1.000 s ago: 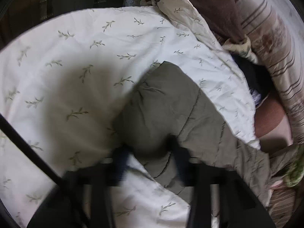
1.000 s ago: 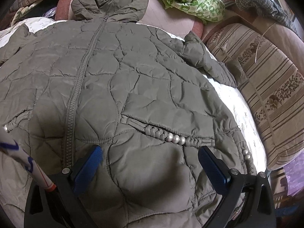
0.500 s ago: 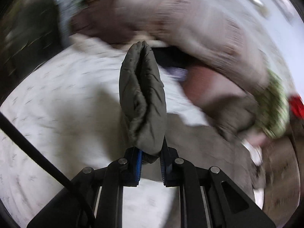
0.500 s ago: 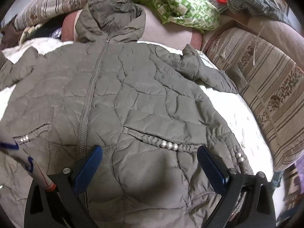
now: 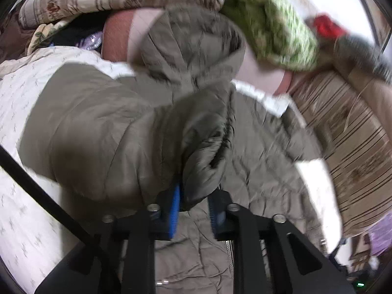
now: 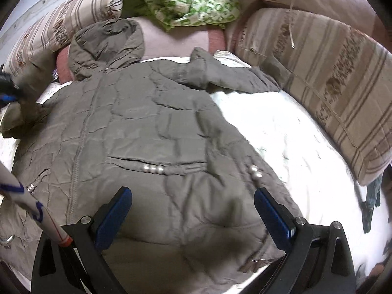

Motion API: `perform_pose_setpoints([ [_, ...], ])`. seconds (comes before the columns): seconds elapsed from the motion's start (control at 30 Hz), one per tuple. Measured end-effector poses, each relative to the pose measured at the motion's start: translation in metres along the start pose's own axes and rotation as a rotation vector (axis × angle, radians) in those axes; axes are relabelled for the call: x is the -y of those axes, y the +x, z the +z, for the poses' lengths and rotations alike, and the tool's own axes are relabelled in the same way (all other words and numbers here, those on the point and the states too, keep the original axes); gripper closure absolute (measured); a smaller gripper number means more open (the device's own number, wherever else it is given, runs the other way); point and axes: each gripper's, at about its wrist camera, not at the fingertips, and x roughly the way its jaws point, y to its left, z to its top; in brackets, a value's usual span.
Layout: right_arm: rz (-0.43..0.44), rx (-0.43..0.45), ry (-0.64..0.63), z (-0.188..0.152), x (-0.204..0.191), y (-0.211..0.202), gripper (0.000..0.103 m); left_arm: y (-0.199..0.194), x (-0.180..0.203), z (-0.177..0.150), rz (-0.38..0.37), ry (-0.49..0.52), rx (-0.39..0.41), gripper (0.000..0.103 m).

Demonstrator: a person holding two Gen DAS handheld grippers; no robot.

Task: Fold large clothes
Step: 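Fold the held sleeve across the jacket body with the left tool, release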

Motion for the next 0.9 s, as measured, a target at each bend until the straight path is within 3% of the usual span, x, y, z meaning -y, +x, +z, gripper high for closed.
perform_pose_setpoints([
  [0.07, 0.007, -0.004, 0.014, -0.002, 0.011, -0.002, 0.002, 0.011, 0.013, -0.012, 0.028, 0.002, -0.042, 0.068],
  [0.13, 0.017, -0.004, 0.022, -0.003, 0.019, -0.005, 0.002, 0.009, 0.016, -0.024, -0.015, -0.019, -0.078, 0.061],
  [0.27, 0.070, -0.002, 0.018, -0.003, 0.025, -0.009, 0.001, -0.028, 0.007, -0.048, -0.040, -0.035, -0.026, 0.044],
  [0.37, 0.142, -0.034, 0.012, 0.001, 0.019, -0.006, 0.001, -0.062, -0.002, -0.066, 0.013, -0.017, 0.068, 0.041],
  [0.47, 0.238, -0.080, 0.024, 0.008, 0.006, 0.002, 0.001, -0.086, -0.015, -0.076, 0.177, 0.010, 0.180, 0.037],
  [0.53, 0.311, -0.107, 0.033, 0.019, -0.009, 0.010, 0.001, -0.091, -0.030, -0.079, 0.247, 0.008, 0.241, 0.037],
  [0.67, 0.411, -0.117, 0.025, 0.048, -0.050, 0.028, 0.001, -0.086, -0.068, -0.077, 0.279, -0.056, 0.296, 0.037],
  [0.8, 0.423, -0.128, -0.014, 0.079, -0.098, 0.059, 0.001, -0.078, -0.108, -0.087, 0.279, -0.132, 0.344, 0.037],
  [0.9, 0.420, -0.186, -0.015, 0.100, -0.137, 0.099, 0.001, -0.073, -0.129, -0.088, 0.262, -0.153, 0.301, 0.037],
])
